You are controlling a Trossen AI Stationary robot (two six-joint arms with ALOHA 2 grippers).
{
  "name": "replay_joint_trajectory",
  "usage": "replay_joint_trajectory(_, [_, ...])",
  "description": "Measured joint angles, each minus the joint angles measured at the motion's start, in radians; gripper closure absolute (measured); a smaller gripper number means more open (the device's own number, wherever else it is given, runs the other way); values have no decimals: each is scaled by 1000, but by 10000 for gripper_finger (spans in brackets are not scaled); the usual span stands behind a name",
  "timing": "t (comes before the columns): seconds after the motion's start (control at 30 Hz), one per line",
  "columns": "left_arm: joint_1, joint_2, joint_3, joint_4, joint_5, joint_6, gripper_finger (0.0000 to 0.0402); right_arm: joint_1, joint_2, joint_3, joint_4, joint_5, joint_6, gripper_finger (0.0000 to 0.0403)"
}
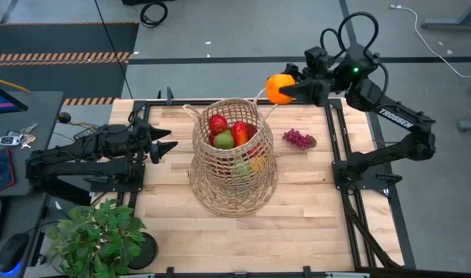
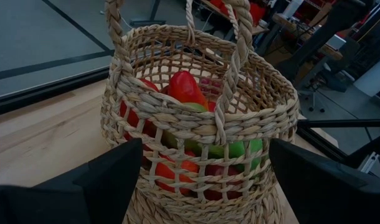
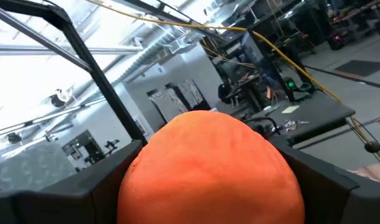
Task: Build produce basket
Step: Put the orange into the brown basket
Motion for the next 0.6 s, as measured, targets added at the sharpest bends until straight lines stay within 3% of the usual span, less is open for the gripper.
replay_joint_trajectory(0.07, [0, 0, 0, 0, 0, 0, 44, 3, 4, 0, 1, 30, 0, 65])
replay_joint_trajectory(0.33, [0, 0, 0, 0, 0, 0, 44, 76, 44, 0, -6, 330, -106, 70])
replay_joint_trajectory(0.43, [0, 0, 0, 0, 0, 0, 44, 117, 68, 3, -15, 500, -214, 70])
replay_joint_trajectory(0.6, [0, 0, 0, 0, 0, 0, 44, 201, 158, 141, -275, 861, -481, 70])
